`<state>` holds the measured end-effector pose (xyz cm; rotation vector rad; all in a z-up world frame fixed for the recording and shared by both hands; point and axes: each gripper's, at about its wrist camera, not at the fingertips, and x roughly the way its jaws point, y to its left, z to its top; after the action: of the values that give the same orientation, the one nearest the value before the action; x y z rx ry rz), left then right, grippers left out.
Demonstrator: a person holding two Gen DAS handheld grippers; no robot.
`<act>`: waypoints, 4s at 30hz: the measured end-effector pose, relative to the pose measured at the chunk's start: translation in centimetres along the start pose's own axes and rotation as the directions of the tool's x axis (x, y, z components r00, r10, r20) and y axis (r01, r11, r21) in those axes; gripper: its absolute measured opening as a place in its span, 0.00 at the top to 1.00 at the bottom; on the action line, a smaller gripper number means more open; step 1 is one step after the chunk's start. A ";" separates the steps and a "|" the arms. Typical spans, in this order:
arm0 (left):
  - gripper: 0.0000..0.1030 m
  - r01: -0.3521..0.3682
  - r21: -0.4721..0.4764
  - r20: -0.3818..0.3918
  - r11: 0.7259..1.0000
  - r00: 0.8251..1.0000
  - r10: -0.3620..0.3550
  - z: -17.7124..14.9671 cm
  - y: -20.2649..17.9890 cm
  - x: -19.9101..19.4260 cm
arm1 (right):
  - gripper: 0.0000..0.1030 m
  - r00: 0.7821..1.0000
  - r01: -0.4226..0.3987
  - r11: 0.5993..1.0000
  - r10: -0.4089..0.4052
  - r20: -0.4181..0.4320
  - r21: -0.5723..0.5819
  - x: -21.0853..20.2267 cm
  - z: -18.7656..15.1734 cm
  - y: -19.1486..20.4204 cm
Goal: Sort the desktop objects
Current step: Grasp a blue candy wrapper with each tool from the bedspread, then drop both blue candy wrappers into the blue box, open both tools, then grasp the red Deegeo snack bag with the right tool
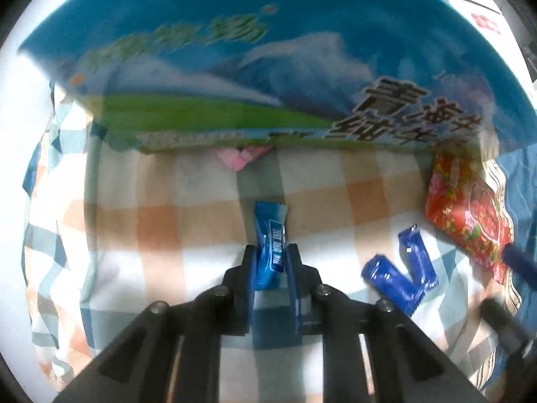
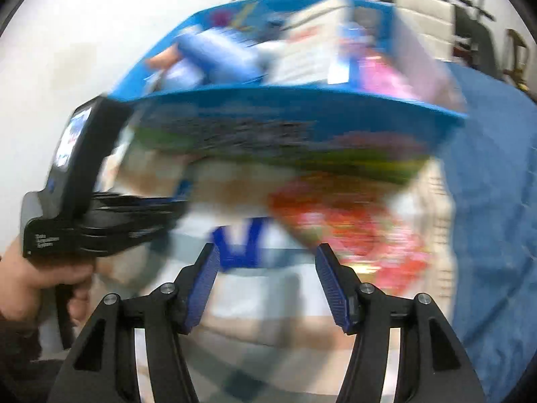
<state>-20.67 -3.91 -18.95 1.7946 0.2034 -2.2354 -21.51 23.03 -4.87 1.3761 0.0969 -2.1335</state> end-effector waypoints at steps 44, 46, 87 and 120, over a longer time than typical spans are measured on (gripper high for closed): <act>0.85 0.083 -0.013 0.326 0.996 0.942 -0.074 10.3 -0.8 -15.2 | 0.79 0.960 0.034 0.999 -0.024 0.278 -0.031 -5.3 14.5 0.3; 0.85 0.059 -0.007 0.313 0.998 0.948 -0.054 11.1 -1.0 -14.3 | 0.79 0.964 0.045 0.999 -0.037 0.263 -0.026 -4.4 15.1 0.4; 0.81 0.025 -0.023 0.204 0.999 0.979 -0.020 12.0 -0.4 -9.5 | 0.79 0.996 -0.012 1.000 0.010 0.083 0.029 0.2 14.3 -1.0; 0.00 0.039 -0.054 0.074 0.998 0.997 -0.035 -2.9 -0.6 -8.3 | 0.31 0.951 0.000 0.925 -0.118 -0.288 -0.379 5.6 5.3 -4.4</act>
<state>-16.46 -1.58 -11.60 1.6906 0.2832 -2.2934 -29.68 22.23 -8.29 1.4659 0.6455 -1.8067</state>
